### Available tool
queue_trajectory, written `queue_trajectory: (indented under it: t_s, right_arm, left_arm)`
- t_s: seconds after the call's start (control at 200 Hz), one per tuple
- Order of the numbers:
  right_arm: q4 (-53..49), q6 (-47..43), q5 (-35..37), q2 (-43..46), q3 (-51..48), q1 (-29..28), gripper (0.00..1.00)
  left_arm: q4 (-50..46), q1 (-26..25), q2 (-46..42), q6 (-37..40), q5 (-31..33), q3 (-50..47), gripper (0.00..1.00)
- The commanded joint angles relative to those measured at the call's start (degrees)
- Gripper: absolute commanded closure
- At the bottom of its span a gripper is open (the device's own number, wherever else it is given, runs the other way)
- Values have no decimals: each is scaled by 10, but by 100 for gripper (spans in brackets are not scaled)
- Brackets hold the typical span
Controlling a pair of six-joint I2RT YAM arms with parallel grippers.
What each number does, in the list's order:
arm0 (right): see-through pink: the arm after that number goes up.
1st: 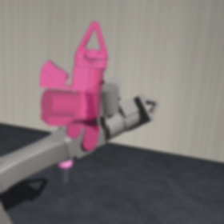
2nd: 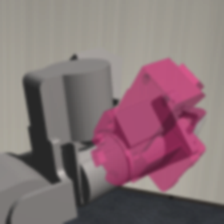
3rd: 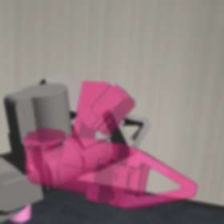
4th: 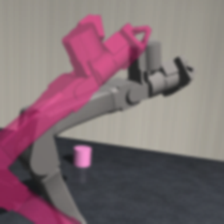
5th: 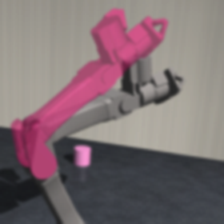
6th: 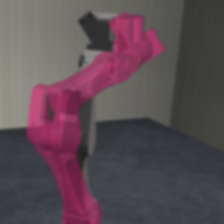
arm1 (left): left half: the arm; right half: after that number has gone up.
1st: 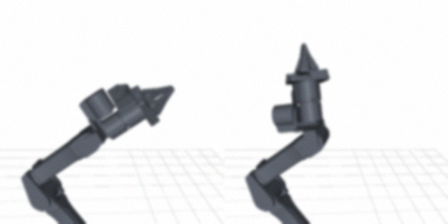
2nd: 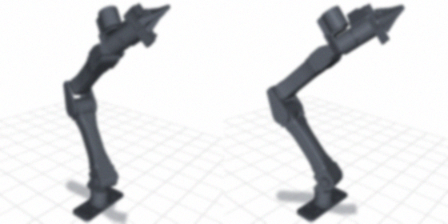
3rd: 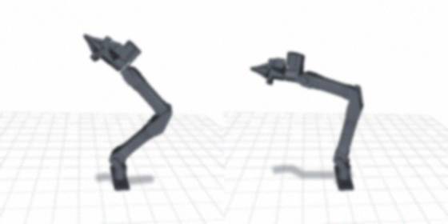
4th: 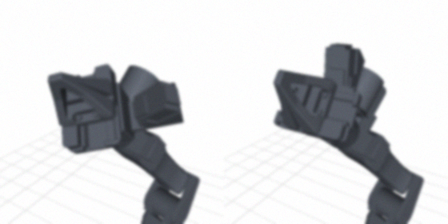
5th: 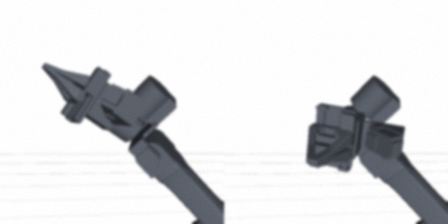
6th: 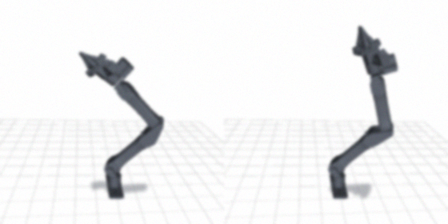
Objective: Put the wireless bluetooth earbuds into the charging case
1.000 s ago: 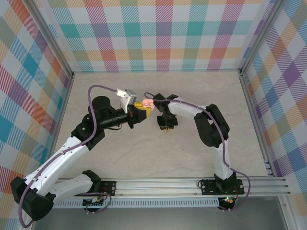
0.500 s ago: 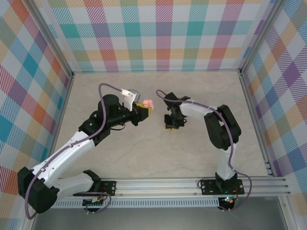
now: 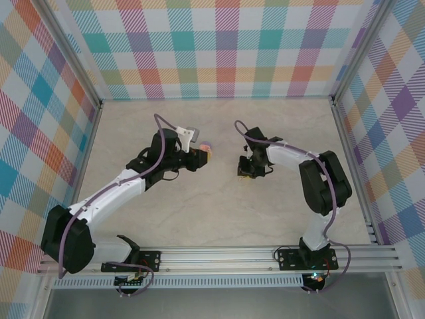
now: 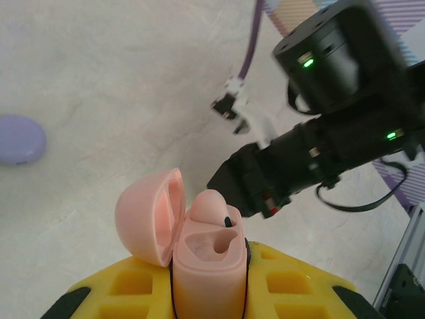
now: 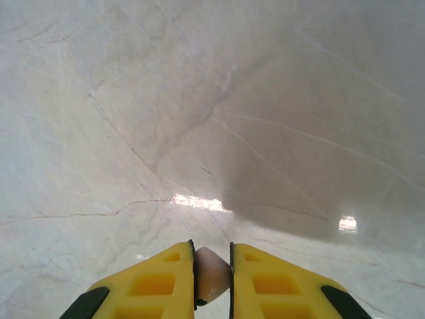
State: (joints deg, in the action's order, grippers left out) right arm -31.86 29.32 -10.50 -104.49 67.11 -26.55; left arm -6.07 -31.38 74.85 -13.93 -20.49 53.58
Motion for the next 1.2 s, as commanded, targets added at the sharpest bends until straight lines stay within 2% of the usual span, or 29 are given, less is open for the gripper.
queue_trajectory:
  t_s: [0.0,0.39,0.795,0.915,1.195]
  right_arm:
    - [18,-4,-27,42,-14,6,84]
    - [18,-16,-84,125,-15,7,84]
    - [49,-18,-182,223,-4,5,84]
    - [45,-25,-189,246,9,0,84]
    - [32,-53,-178,284,33,-24,84]
  left_arm:
    - [18,3,14,1,-19,-18,90]
    - [132,3,78,15,-68,-56,89]
    - [202,-1,69,104,-144,-87,83]
    - [225,-4,61,115,-162,-94,79]
    - [242,-24,45,148,-215,-87,80]
